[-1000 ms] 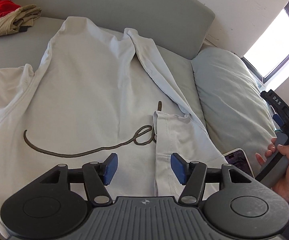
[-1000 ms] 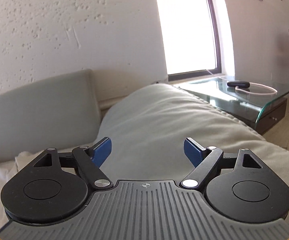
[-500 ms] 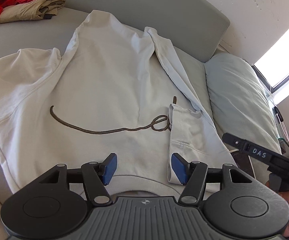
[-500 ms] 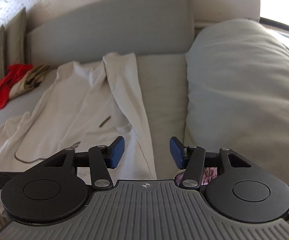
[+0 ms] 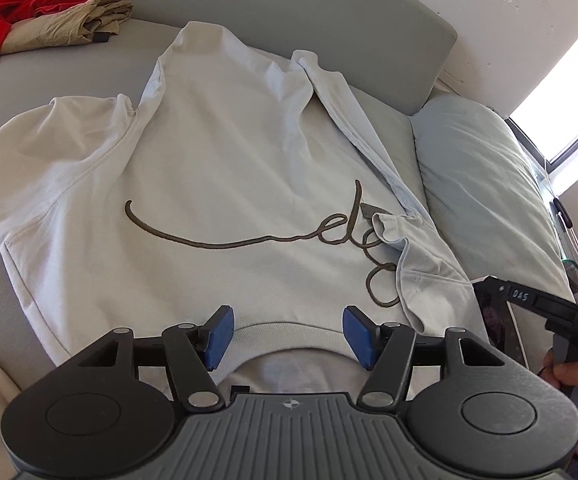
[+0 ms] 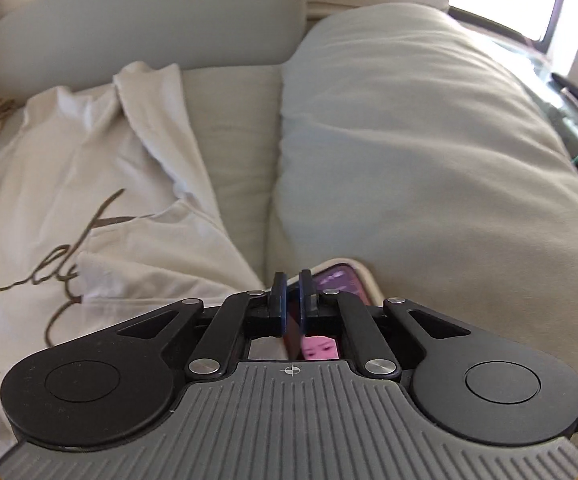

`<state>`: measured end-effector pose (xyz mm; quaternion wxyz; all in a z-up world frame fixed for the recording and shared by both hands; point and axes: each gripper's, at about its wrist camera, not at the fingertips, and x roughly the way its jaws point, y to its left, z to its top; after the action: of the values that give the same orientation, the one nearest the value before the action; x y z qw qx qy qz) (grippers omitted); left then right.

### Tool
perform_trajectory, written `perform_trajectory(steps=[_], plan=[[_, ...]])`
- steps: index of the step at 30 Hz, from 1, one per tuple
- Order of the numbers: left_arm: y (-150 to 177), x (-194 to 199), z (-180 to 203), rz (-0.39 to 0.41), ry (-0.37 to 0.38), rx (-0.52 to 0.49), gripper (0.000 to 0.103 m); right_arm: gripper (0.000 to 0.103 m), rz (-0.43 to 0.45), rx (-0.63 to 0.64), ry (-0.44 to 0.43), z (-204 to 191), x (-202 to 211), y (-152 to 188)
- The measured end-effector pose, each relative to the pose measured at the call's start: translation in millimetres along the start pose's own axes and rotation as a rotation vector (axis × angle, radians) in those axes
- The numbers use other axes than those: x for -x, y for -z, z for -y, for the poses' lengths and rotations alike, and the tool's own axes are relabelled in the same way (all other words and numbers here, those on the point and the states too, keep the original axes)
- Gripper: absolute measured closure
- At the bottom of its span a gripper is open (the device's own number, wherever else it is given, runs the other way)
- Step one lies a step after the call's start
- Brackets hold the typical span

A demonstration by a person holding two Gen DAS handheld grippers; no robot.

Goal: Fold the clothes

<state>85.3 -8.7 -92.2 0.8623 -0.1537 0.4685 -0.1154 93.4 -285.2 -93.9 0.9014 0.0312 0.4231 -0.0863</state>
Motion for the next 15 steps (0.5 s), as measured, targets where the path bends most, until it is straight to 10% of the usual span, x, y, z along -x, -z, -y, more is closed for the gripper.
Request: perform_trajectory(steps=[8,13,15], plan=[[7,11,-3,0.010,0.001,0.007,0.044,0.049,0.062,0.103,-0.350,-32,35,-4],[11,20,-10,0.029,-0.017,0.015,0.044,0.039,0.003,0.255,-0.316,-84,6,-3],[13,21,-16,0.030,-0.029,0.021,0.044,0.052,-0.041,0.277,-0.283,-91,-8,-2]])
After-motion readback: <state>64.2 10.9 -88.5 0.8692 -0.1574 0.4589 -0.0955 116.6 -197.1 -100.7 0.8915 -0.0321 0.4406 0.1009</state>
